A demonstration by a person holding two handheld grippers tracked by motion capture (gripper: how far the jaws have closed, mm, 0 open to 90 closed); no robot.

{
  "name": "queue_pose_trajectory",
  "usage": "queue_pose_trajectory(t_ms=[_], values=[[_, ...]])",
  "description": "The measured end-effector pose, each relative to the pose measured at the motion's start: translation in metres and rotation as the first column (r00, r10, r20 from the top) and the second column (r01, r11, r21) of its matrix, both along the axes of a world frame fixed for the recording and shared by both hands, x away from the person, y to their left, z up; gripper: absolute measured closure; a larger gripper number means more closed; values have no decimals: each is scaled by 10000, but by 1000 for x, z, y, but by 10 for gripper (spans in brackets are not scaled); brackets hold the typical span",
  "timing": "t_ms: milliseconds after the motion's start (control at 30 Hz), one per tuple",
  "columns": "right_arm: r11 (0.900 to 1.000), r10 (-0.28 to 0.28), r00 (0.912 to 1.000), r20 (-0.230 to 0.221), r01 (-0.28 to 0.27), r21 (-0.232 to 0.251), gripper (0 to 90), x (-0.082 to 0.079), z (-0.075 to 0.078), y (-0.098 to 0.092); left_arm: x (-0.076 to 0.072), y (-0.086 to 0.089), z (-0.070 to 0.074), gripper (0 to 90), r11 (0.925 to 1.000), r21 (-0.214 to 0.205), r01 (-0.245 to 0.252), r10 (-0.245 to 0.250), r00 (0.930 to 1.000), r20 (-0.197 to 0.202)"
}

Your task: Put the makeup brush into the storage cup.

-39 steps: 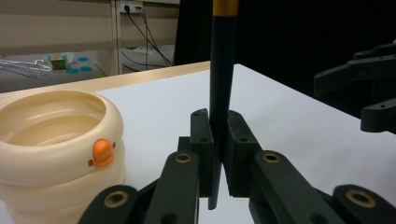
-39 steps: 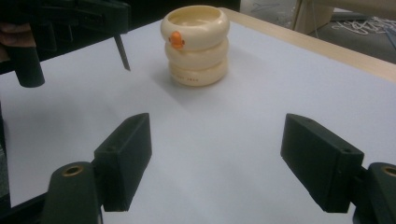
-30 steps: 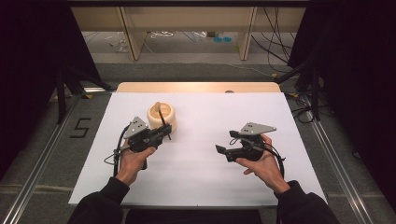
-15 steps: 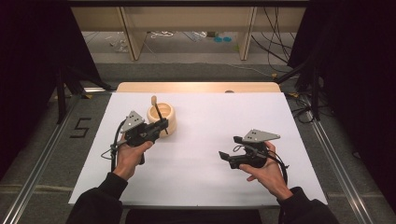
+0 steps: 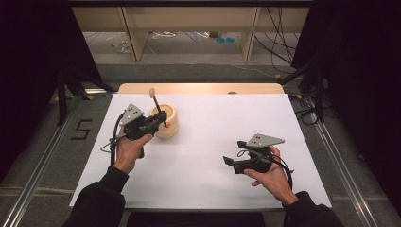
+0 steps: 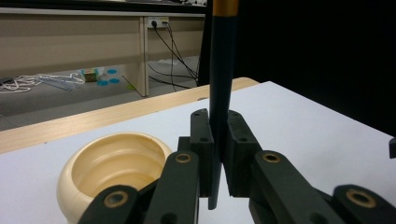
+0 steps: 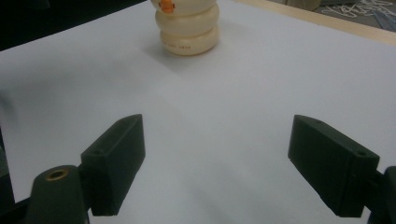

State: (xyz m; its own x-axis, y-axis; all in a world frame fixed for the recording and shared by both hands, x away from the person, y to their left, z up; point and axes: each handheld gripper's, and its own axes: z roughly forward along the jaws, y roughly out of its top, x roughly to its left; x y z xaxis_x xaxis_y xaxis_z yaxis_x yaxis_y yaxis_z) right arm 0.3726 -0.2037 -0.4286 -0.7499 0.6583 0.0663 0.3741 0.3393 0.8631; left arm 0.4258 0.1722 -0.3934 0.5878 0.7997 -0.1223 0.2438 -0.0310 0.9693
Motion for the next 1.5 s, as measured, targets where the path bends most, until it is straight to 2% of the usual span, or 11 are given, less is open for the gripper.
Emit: queue_pose_trajectory(t_ms=[133,367,500,633,933,1100,1300,1367,1500], values=[[10000,11,10000,-68,-11,-79,196,0,0,-1,7,2,0,835,9998,130,-175,175,9998,-8],[9999,136,9997,-218,-138,-83,199,0,-1,1,19,4,1,835,9991,-37,-425,424,9991,-72],[9998,143,9998,-162,-146,-147,200,0,-1,1,23,5,2,835,9989,68,-467,467,9989,-1],[9999,80,9997,-216,-82,-102,201,0,-1,0,30,6,-2,835,9972,207,-716,717,9974,-72],[9998,115,9997,-211,-118,-156,203,1,-2,0,42,13,-8,835,9933,88,-1150,1151,9933,-38],[9998,87,9998,-202,-90,-149,204,1,-3,0,48,14,-13,835,9905,281,-1344,1347,9909,-69],[9998,116,9997,-237,-120,-161,204,1,-2,0,52,13,-16,835,9899,280,-1392,1395,9902,-78],[9997,171,9991,-391,-178,-175,204,1,-2,0,54,12,-18,835,9894,356,-1411,1415,9899,-109],[9997,158,9995,-257,-163,-202,204,1,-3,0,56,10,-20,834,9895,432,-1378,1384,9903,-121]])
